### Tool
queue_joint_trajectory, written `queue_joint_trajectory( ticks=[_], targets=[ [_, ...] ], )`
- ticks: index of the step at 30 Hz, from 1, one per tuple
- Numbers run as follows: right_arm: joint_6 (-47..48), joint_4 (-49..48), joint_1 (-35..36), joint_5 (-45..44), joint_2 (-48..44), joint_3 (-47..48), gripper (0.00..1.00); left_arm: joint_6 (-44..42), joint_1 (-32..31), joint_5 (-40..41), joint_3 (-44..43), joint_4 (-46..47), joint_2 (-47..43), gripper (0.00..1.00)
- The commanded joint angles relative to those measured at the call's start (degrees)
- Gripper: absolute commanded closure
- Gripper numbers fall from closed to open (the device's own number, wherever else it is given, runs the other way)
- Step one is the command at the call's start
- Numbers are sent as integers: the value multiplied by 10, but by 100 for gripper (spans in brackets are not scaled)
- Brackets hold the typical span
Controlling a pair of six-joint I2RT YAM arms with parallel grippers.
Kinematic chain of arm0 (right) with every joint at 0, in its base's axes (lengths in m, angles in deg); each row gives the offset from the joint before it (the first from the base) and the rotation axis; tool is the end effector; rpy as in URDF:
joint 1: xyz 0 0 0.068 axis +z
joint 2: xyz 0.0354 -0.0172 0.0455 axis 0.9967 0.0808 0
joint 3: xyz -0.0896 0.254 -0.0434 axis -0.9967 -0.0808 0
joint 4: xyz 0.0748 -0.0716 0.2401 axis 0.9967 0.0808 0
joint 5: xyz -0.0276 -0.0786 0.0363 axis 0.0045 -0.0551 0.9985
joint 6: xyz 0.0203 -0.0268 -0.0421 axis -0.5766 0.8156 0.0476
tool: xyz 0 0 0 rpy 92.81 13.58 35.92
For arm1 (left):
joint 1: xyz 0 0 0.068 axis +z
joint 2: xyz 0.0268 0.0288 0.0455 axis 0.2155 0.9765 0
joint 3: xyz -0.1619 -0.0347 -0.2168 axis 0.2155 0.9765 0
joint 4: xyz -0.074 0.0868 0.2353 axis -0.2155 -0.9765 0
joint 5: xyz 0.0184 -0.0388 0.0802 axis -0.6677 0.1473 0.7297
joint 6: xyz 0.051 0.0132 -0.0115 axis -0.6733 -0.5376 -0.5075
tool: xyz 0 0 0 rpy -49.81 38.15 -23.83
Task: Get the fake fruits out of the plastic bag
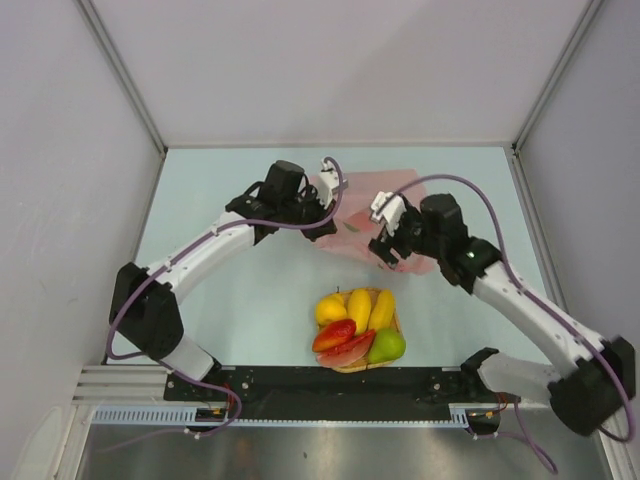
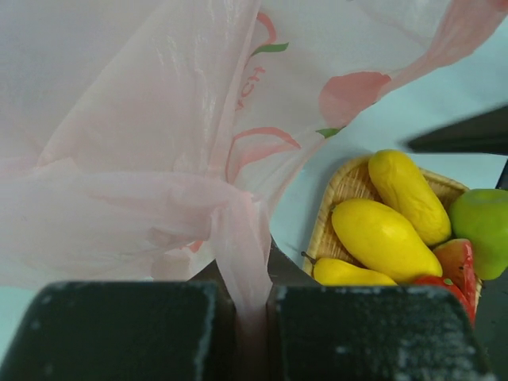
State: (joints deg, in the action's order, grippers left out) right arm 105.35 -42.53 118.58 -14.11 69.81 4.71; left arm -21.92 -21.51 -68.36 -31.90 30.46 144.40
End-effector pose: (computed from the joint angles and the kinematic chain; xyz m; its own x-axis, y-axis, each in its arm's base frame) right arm 0.1929 0.1383 0.3268 0.0629 -0.5416 -0.8383 -0.8211 0.4494 -0.3520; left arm 0.2823 -0.2090 0.3049 -0.3787 0.4399 -0.8143 0.8641 0.4832 -0.1408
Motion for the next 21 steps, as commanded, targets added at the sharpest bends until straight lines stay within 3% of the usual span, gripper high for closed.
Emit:
queue_joint_trajectory(
  ticks=[1,3,7,15,21],
  targets=[
    [-46,-114,-45,-42,130,12,23,8,2,-31,-49,-22,-37,100],
    [-2,-138,-66,-72,169,13,32,7,3,-31,-65,-41,-38,100],
    [17,-161,-120,-74,219,10,38,-7,3,-30,-71,-44,-50,100],
    [-10,-20,-129,4,112,-78,40,-41,3,-29,-73,-66,-82,100],
    [-7,3,-105,46,109,-54,37,-111,3,32,-46,-67,-153,100]
  ],
)
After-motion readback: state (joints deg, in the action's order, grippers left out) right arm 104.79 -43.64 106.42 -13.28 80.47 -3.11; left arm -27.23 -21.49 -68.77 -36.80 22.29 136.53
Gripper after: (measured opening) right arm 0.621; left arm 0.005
